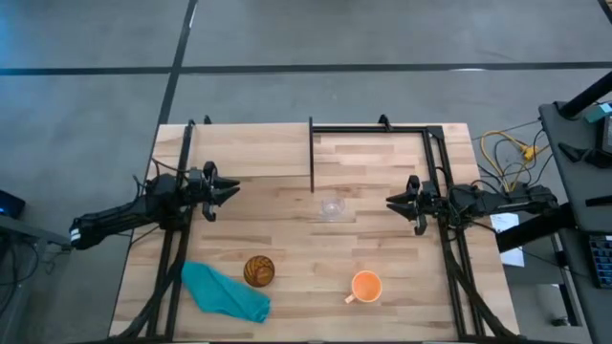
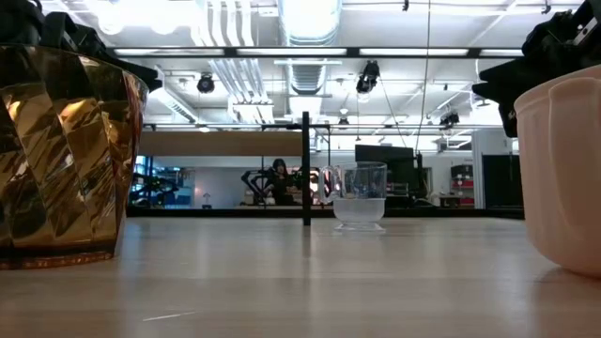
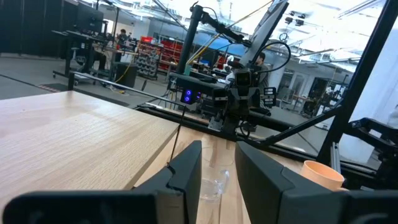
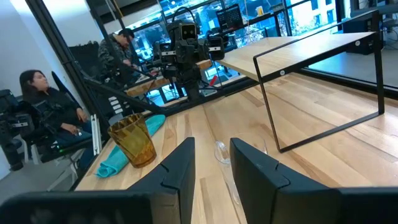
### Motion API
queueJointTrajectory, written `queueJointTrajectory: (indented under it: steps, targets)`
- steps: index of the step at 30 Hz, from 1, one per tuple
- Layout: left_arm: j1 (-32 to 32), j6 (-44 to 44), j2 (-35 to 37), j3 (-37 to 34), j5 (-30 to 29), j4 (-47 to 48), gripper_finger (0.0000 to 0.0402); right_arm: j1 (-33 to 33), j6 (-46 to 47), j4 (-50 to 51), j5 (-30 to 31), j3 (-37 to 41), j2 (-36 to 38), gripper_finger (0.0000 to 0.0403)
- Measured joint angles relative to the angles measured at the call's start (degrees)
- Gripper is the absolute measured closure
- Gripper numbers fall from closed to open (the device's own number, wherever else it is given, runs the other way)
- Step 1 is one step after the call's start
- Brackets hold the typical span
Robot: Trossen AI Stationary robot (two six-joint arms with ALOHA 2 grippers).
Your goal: Stack small to large cups/mugs on shelf
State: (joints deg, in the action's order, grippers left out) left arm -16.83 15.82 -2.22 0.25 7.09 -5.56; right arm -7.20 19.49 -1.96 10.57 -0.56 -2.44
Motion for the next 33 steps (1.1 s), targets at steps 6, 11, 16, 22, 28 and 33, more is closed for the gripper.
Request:
queueJointTrajectory:
  steps: [6,11,16,22,28,33]
  targets:
    - [0.0,0.0,0.0,0.0,0.0,0.0,0.0317,0.0,0.0,0.0,0.0,0.0,0.0,0.0307]
    - [0.0,0.0,0.0,0.0,0.0,0.0,0.0317,0.0,-0.7,0.0,0.0,0.0,0.0,0.0307]
    - [0.0,0.0,0.0,0.0,0.0,0.0,0.0317,0.0,-3.0,0.0,0.0,0.0,0.0,0.0307]
    - [0.0,-2.0,0.0,0.0,-1.0,0.2,0.0317,0.0,-3.0,-0.3,0.0,0.0,0.0,0.0307]
    - [0.0,-4.2,0.0,0.0,-2.8,0.1,0.0317,0.0,-3.0,-0.3,0.0,0.0,0.0,0.0307]
    - [0.0,-4.2,0.0,0.0,-2.9,-0.1,0.0317,0.0,-2.7,-0.3,0.0,0.0,0.0,0.0307]
